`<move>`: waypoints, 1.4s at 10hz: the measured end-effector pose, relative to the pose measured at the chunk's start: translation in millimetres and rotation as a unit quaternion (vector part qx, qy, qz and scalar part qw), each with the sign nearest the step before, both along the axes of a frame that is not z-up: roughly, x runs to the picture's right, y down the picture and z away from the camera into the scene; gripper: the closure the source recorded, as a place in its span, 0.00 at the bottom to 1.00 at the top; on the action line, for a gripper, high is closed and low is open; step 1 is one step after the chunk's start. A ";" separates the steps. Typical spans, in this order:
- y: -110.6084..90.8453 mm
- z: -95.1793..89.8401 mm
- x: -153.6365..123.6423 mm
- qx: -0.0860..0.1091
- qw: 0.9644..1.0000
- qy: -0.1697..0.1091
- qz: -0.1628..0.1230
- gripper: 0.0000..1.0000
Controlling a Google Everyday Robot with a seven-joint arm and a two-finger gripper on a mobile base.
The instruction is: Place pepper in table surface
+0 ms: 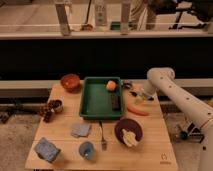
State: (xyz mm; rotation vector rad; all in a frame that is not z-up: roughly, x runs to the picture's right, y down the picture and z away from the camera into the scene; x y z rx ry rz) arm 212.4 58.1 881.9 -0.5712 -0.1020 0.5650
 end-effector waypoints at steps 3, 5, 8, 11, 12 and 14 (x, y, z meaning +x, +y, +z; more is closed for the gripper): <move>10.6 10.1 -2.6 -0.011 1.000 -0.006 -0.002 0.53; 22.4 21.6 -3.8 -0.023 1.000 -0.006 -0.002 0.53; 39.5 33.6 -2.3 -0.045 0.999 -0.005 -0.001 0.53; 48.2 38.9 -6.0 -0.060 0.998 -0.006 -0.004 0.53; 50.3 39.3 -5.8 -0.063 0.998 -0.005 -0.005 0.53; 54.9 42.3 -8.6 -0.070 0.998 -0.005 -0.009 0.58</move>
